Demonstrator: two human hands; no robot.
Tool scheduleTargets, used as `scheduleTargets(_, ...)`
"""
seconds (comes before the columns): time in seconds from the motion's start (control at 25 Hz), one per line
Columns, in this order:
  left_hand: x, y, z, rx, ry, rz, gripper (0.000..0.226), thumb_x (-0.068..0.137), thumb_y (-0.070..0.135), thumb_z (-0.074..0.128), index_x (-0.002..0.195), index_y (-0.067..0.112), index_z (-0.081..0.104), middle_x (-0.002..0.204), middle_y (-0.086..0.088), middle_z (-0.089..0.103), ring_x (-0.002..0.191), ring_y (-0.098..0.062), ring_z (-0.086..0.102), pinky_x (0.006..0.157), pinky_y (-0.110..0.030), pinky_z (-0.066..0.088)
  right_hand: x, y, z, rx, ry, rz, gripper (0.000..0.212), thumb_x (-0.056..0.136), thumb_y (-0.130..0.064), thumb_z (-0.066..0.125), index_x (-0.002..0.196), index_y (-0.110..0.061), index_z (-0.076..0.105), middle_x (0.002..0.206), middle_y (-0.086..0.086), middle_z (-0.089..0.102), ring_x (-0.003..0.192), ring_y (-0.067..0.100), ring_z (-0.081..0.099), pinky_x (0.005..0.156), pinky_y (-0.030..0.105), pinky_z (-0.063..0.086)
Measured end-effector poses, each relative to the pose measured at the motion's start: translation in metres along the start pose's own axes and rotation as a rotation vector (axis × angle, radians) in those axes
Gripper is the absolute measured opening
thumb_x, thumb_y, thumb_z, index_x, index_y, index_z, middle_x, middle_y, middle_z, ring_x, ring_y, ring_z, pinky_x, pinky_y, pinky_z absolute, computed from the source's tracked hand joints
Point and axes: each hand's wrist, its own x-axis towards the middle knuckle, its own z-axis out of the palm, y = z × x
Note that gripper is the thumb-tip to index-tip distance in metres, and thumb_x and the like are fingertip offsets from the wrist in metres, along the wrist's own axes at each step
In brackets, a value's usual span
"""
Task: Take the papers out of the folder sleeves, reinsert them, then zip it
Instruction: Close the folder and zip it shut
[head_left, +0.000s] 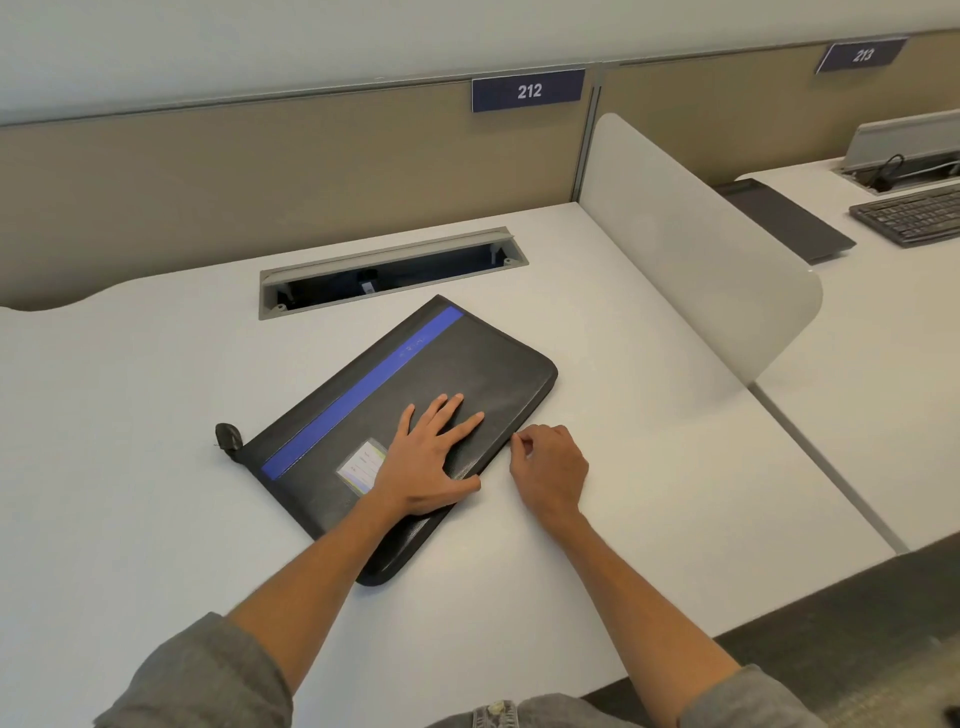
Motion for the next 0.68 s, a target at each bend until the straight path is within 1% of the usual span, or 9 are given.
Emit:
scheduleTargets(0.12,0.000,0.000,0.001,0.013,0.008,-0.006,0.085,0.072,0.066,0.046,0.150,0.047,0.019,0.163,0.010,0.005,0.149,-0.010,-0.004,0.119,-0.043,-0.011,0.003,0.003,0.000,0.020,-0.033,-0.037,0.007,0.087,-0.022,0.065,0.086,-0.019,0.071,0.082,-0.003,0.067,0.089,0.016,0.060,0.062,0.028,0.041)
scheduleTargets(0.28,-0.001,0.000,0.001,0.014,0.022,-0.011,0.085,0.072,0.065,0.048,0.150,0.048,0.019,0.163,0.010,0.005,0.149,-0.009,-0.004,0.119,-0.041,-0.012,-0.001,0.004,-0.001,0.059,0.009,-0.124,0.002,0.081,-0.016,0.071,0.079,-0.017,0.070,0.077,-0.004,0.066,0.082,0.017,0.061,0.057,0.027,0.043)
scheduleTargets(0.36,-0.001,0.000,0.001,0.014,0.029,-0.012,0.085,0.072,0.065,0.048,0.150,0.048,0.020,0.163,0.010,0.006,0.149,-0.010,-0.003,0.119,-0.041,-0.011,-0.005,0.003,-0.003,0.046,0.035,-0.216,0.008,0.076,-0.012,0.076,0.074,-0.017,0.069,0.072,-0.006,0.066,0.077,0.017,0.062,0.052,0.028,0.046)
scheduleTargets(0.44,-0.001,0.000,0.001,0.019,0.029,-0.013,0.085,0.072,0.065,0.048,0.150,0.048,0.019,0.163,0.010,0.006,0.149,-0.010,-0.003,0.119,-0.041,-0.011,-0.007,0.002,-0.005,0.047,0.047,-0.273,0.012,0.072,-0.012,0.080,0.072,-0.017,0.069,0.070,-0.007,0.066,0.074,0.016,0.062,0.050,0.028,0.047)
scheduleTargets(0.68,-0.001,0.001,0.002,0.023,0.029,-0.011,0.085,0.072,0.065,0.048,0.150,0.048,0.018,0.163,0.009,0.005,0.149,-0.010,-0.004,0.120,-0.043,-0.009,-0.008,0.002,-0.006,0.064,0.056,-0.250,0.011,0.071,-0.014,0.082,0.074,-0.018,0.073,0.072,-0.008,0.068,0.074,0.015,0.064,0.054,0.024,0.045)
